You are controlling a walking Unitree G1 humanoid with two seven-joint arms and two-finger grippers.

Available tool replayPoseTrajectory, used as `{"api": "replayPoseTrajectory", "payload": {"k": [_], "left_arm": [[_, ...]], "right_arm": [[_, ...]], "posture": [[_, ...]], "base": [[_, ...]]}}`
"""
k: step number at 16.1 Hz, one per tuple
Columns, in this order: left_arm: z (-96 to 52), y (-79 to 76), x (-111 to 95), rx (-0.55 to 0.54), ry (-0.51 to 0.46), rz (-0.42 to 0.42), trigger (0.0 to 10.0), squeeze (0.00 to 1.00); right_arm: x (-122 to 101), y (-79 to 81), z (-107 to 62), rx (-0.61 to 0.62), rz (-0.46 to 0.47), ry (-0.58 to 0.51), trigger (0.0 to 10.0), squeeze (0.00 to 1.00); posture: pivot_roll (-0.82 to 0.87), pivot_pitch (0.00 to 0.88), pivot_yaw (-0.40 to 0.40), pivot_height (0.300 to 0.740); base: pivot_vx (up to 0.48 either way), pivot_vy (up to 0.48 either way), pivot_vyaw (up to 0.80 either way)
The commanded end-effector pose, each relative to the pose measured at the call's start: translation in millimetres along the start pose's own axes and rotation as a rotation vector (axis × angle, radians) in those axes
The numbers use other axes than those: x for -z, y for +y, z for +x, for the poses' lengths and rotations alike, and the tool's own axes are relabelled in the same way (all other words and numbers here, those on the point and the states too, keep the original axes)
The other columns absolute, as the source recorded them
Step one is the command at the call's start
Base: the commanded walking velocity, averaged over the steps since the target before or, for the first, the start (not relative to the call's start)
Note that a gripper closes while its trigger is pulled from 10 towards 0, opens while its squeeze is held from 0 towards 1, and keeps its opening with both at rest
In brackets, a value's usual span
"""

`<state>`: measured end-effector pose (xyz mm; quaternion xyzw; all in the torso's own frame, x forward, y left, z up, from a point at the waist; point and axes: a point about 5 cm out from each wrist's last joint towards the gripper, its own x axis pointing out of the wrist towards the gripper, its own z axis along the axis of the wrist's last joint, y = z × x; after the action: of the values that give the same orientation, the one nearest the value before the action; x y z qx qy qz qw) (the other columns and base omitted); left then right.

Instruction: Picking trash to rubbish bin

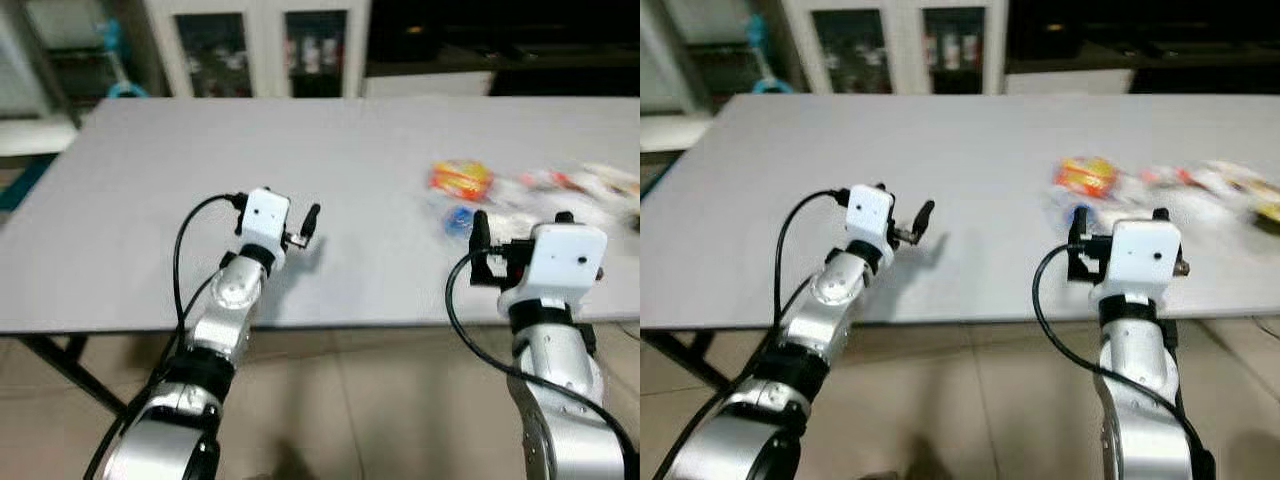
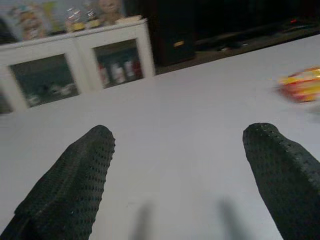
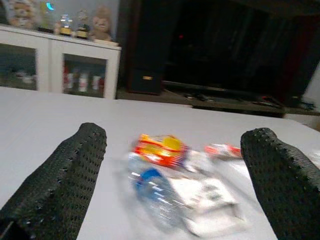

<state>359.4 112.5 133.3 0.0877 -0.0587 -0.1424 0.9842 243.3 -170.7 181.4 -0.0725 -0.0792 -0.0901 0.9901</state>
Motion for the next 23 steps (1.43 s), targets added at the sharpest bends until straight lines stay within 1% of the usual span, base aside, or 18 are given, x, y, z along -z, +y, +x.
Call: {"api": "replayPoseTrajectory", "payload": {"k": [1,3,9,11,13,15,17,20,22,23], "left_arm": [[-1.2,2.7,1.4,-0.001,0.011,0.011,10.0,0.0],[-1.6,2.7,2.7,-0.002,0.017,0.014,10.0,0.0],[-2.2,3.6,3.9,-0.005,0.022,0.017,10.0,0.0],[-2.1,4.1,3.8,-0.017,0.02,0.001,10.0,0.0],[-3.9,3.6,5.9,-0.008,0.032,0.016,10.0,0.0],[-6.3,4.8,9.0,-0.007,0.044,0.016,10.0,0.0],[-8.2,5.6,10.2,-0.003,0.051,0.018,10.0,0.0],[-11.1,6.6,11.8,0.004,0.062,0.023,10.0,0.0],[-14.2,8.6,13.0,0.01,0.07,0.027,10.0,0.0],[-15.3,10.0,13.1,0.014,0.076,0.035,10.0,0.0]], "right_arm": [[1.1,1.2,-0.4,-0.01,-0.012,0.02,10.0,0.0],[4.7,1.7,-0.8,-0.023,-0.023,0.042,10.0,0.0],[6.2,-0.7,-1.9,-0.007,-0.04,0.058,10.0,0.0],[8.6,-8.4,0.9,0.022,-0.057,0.081,10.0,0.0],[14.3,-22.2,4.7,0.057,-0.063,0.127,10.0,0.0],[22.4,-36.8,6.9,0.079,-0.116,0.18,10.0,0.0],[28.3,-49.2,9.3,0.086,-0.126,0.219,10.0,0.0],[32.2,-58.2,12.4,0.067,-0.171,0.253,10.0,0.0],[38.7,-69.5,13.8,0.07,-0.201,0.305,10.0,0.0],[44.5,-79.1,14.4,0.077,-0.22,0.344,10.0,0.0]], "posture": [[0.11,0.069,-0.014,0.74],[0.11,0.072,-0.015,0.74],[0.11,0.079,-0.017,0.74],[0.11,0.08,-0.017,0.74],[0.11,0.088,-0.017,0.74],[0.11,0.099,-0.017,0.74],[0.12,0.112,-0.015,0.74],[0.12,0.138,-0.007,0.74],[0.12,0.165,0.003,0.74],[0.12,0.175,0.007,0.74]], "base": [[0.48,0.0,0.0],[0.472,0.0,0.0],[0.472,0.0,0.0],[0.0,0.0,0.0],[0.0,0.0,0.0],[0.0,0.0,0.0],[0.0,0.0,0.0],[0.0,0.0,0.0],[0.0,0.0,0.0],[0.0,0.0,0.0]]}}
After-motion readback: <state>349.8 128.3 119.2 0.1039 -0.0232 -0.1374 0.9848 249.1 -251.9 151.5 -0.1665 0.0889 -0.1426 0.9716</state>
